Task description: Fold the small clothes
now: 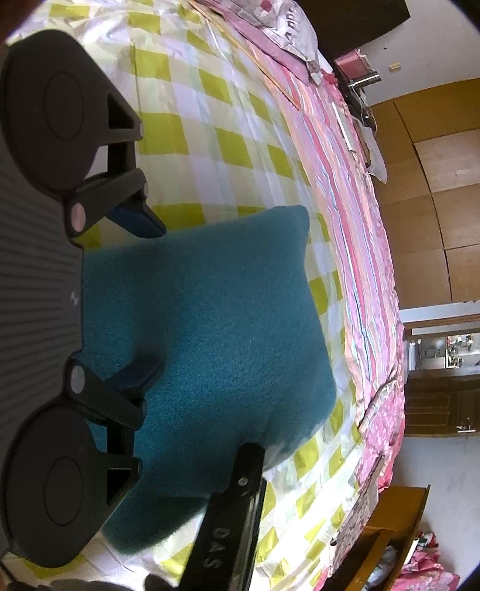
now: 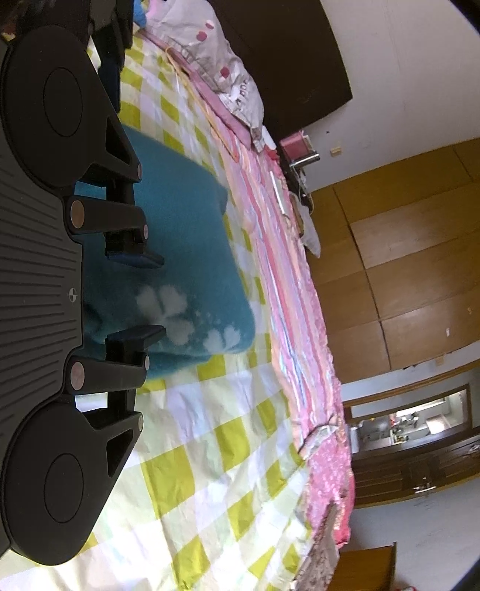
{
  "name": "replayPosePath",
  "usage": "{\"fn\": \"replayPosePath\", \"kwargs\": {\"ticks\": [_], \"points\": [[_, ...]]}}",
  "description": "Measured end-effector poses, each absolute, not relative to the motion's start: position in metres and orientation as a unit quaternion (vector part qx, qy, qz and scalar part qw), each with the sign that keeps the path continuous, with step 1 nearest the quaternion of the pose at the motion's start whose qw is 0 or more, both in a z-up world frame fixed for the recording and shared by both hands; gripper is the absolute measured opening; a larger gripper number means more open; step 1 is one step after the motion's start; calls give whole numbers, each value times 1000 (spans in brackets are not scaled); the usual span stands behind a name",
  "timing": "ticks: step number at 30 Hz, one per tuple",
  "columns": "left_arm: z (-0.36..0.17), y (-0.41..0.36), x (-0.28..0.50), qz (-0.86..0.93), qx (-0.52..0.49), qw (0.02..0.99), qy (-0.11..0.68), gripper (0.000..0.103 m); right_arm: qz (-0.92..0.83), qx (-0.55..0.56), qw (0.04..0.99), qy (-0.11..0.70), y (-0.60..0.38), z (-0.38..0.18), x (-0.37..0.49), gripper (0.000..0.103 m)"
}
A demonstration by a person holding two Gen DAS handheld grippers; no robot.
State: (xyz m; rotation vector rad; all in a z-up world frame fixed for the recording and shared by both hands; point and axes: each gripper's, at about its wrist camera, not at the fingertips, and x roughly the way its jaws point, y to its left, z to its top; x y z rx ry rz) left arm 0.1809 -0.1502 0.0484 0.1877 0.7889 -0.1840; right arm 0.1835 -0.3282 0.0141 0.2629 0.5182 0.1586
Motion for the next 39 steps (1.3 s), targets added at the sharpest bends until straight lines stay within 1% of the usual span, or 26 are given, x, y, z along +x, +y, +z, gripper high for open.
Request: {"fn": "replayPosePath", "kwargs": {"ticks": [6,8,11,17,22,27,39], "points": [[47,-146,171,-91,79,914,387,78,64,119,956,260,-323,21,161,35],[46,-146,168,-90,77,914,388,78,60,115,951,281,-323,14,155,36],[47,-146,163,-91,73,914,389,78,45,143,940,306,-329,1,146,36],[52,-146,148,-101,68,914,387,78,29,163,943,290,-327,12,115,38],[56,-142,131,-106,64,918,378,81,18,137,943,303,-317,18,105,38],[56,-138,120,-112,48,918,379,81,22,126,943,306,-307,27,89,38],[51,-129,93,-121,50,919,371,82,18,101,942,318,-286,32,59,40]]}}
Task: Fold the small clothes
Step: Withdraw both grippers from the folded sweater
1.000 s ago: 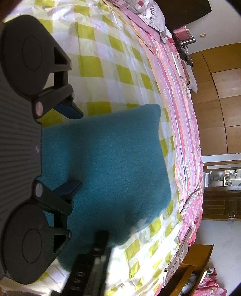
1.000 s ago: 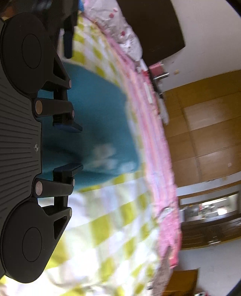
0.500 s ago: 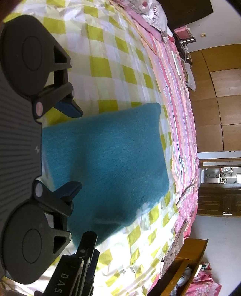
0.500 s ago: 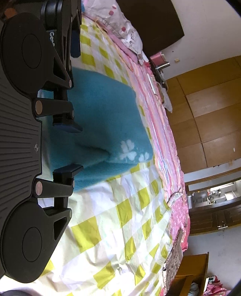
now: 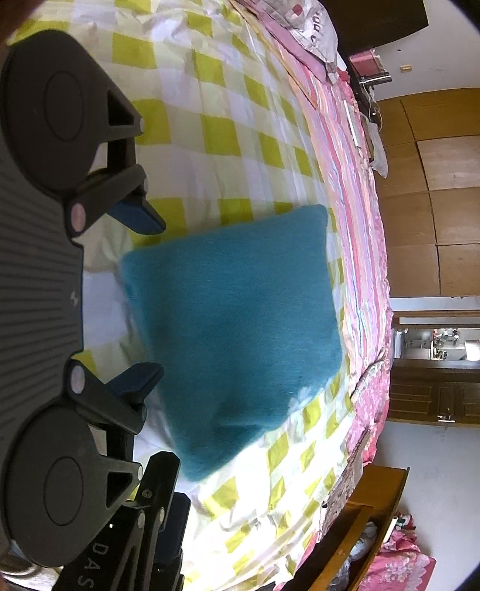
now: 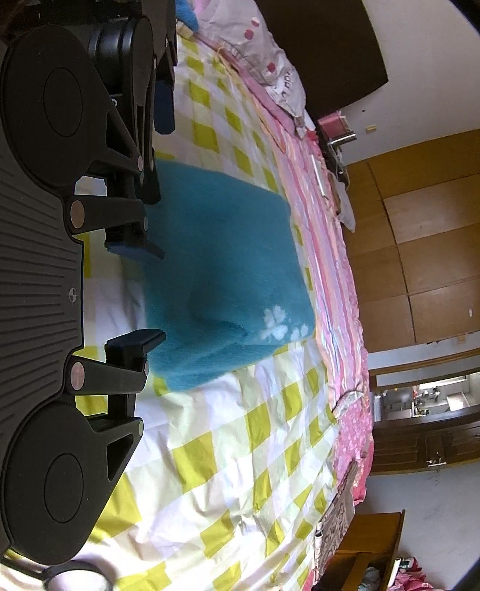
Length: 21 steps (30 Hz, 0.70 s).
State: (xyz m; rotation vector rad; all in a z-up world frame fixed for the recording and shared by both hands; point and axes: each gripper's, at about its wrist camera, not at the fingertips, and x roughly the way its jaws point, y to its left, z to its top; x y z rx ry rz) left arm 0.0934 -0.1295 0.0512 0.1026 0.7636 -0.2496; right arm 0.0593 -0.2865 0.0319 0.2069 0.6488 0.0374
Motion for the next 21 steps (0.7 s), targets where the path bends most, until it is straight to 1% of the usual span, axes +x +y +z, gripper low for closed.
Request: {"fn": "replayPosePath", "kwargs": {"ticks": [14,21], "points": [[47,-124,83,-125,49,919,371,82,15,90,940,329,-273,31,46,41],[42,-122,89,-120,46,917,379,82,17,84,938,336,-271,28,52,42]]}}
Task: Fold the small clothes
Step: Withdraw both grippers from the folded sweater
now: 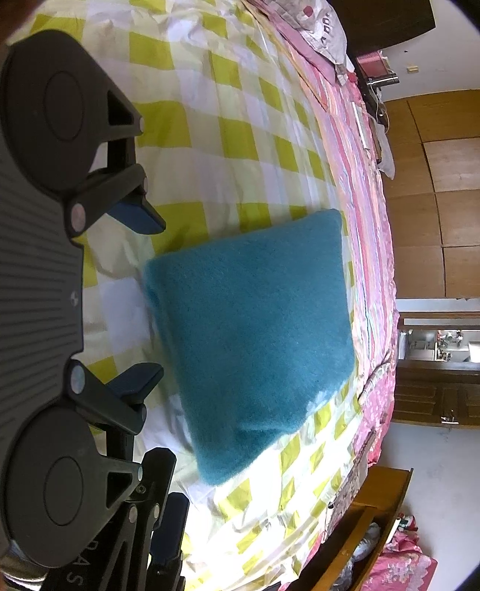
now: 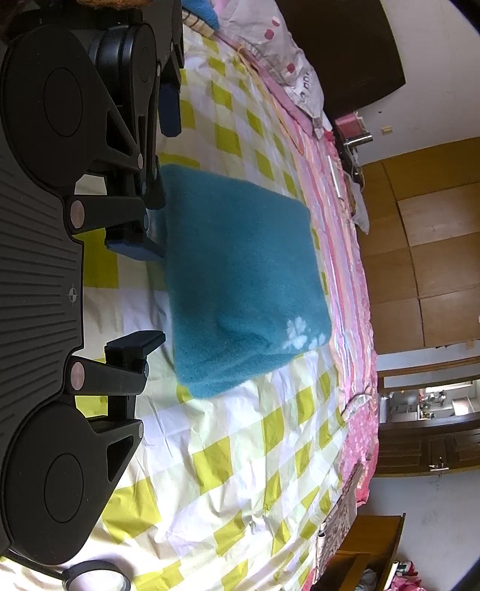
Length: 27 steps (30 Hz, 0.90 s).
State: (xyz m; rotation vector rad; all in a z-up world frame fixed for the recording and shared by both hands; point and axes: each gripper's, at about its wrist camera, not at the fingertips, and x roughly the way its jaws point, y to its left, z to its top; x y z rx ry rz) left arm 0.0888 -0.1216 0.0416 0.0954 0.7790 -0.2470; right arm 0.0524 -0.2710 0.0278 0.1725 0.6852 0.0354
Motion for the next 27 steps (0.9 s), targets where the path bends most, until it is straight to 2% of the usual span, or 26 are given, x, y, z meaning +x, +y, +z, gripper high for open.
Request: {"fn": "replayPosePath", "kwargs": {"ticks": [5,20,27], "points": [[39,-121,95,-118,46,915,383,82,16,82,938,335,-271,27,60,45],[31,-117,118,-110,35,909,401,82,9,81,936,344,-281,20,90,46],[29,-118,123,-108,36,907,405,87,13,74,935,348,-278,15,99,46]]}}
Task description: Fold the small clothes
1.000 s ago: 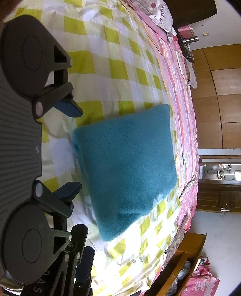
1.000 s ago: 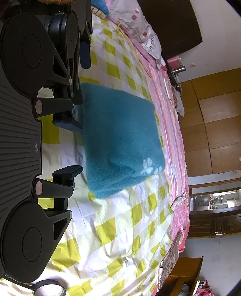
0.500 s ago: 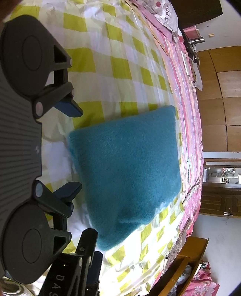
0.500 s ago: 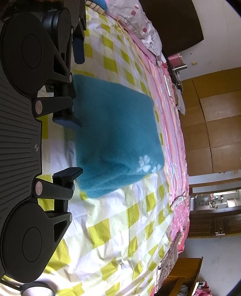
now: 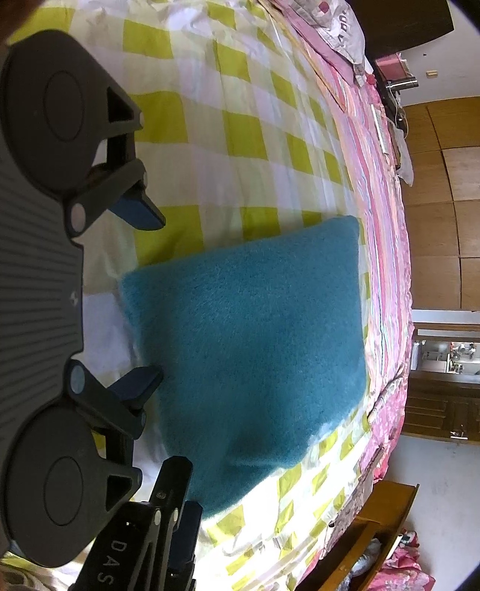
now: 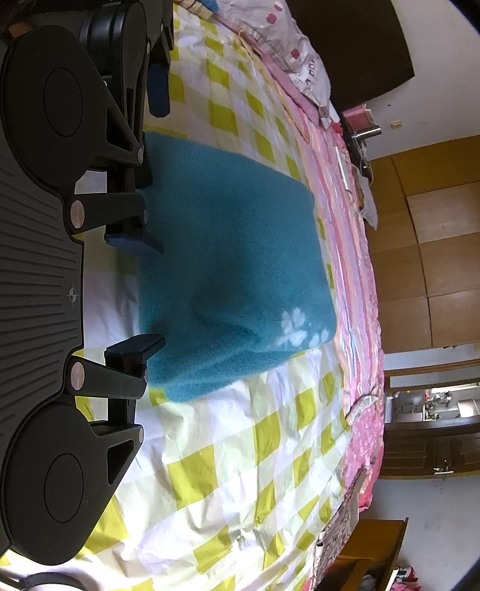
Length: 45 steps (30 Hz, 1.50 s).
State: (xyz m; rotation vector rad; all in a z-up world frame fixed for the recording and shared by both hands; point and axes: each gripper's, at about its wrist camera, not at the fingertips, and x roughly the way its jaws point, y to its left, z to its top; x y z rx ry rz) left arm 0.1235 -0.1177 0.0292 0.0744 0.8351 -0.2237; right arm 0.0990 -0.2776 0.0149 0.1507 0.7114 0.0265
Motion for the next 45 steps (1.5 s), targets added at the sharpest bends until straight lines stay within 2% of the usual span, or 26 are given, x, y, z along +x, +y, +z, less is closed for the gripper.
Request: {"fn": "replayPosePath", "kwargs": {"ticks": [8,13,18,23,26,28,30,33,37,39,45], "points": [[34,-113,126,-115,36,905,408,88,15,74,937,340,-284,19,104,47],[56,-92,120,-126,29,915,382,88,5,72,951,302,-302,36,111,59],[71,-75,146,-116,-24,927,356,88,15,105,949,296,-328,41,148,74],[53,-77,188,-117,-46,918,375,88,55,150,934,319,-337,30,184,78],[38,-79,203,-138,-62,909,389,88,50,137,930,338,-334,16,206,78],[32,-82,207,-156,-69,905,391,88,52,140,923,356,-336,4,218,82],[29,-86,212,-168,-69,904,386,90,61,150,920,358,-343,-4,224,88],[23,-94,224,-188,-69,900,388,97,80,189,908,366,-352,-13,230,90],[22,-107,226,-196,-56,897,392,101,93,259,886,374,-360,-25,233,86],[24,-108,217,-201,-47,899,387,100,97,269,885,368,-360,-23,225,71],[33,-103,180,-231,-57,890,389,100,106,274,878,379,-364,-1,187,48]]}}
